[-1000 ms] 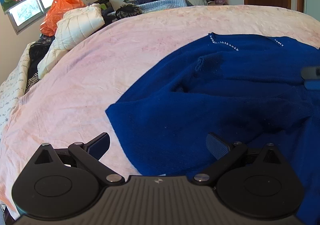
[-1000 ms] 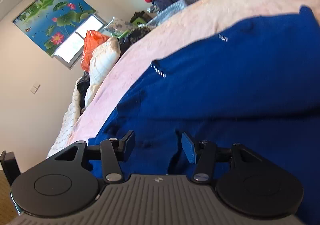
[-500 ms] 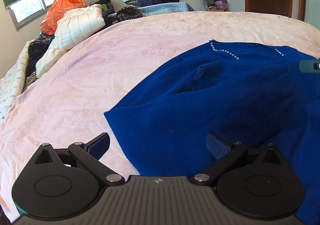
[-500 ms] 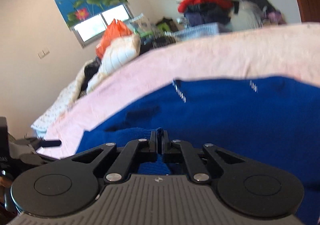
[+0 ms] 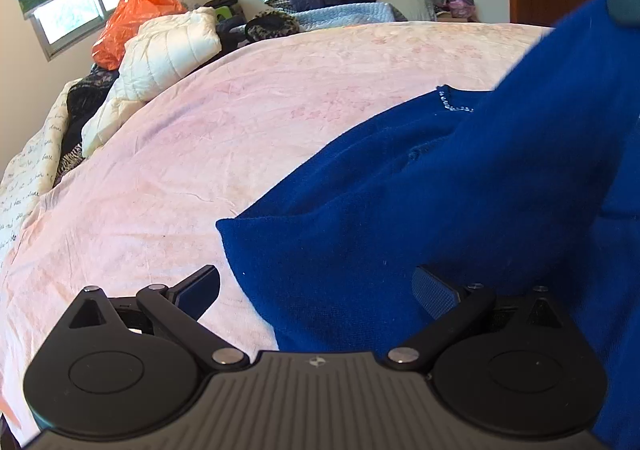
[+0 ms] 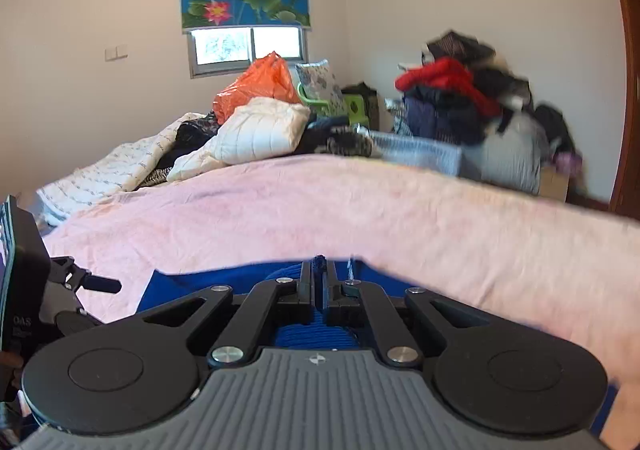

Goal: Fold small clothes

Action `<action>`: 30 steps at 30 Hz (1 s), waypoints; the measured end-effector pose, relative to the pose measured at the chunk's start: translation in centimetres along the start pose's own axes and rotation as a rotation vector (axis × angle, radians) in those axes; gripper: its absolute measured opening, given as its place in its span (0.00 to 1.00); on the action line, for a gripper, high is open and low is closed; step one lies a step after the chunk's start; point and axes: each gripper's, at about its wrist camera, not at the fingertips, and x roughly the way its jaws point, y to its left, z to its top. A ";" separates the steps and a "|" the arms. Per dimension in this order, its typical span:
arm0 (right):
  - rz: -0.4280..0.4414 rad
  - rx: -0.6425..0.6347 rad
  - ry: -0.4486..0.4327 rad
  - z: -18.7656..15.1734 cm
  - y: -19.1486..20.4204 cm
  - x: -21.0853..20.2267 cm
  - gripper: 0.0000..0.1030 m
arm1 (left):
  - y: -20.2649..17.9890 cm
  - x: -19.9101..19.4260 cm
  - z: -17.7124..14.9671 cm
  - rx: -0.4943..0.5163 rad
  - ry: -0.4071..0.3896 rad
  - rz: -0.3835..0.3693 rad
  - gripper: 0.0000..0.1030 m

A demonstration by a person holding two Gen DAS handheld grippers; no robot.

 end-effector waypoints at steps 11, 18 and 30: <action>-0.240 0.214 0.018 -1.4 -10.2 -2.2 0.07 | 0.4 1.9 2.3 -0.028 0.007 0.005 1.00; -0.325 0.300 0.057 -5.6 -13.8 -3.2 0.07 | -0.8 2.8 2.9 -0.015 0.027 -0.022 1.00; -0.373 0.396 0.124 -9.7 -16.8 -2.3 0.07 | -2.3 3.3 3.2 0.027 0.034 -0.003 1.00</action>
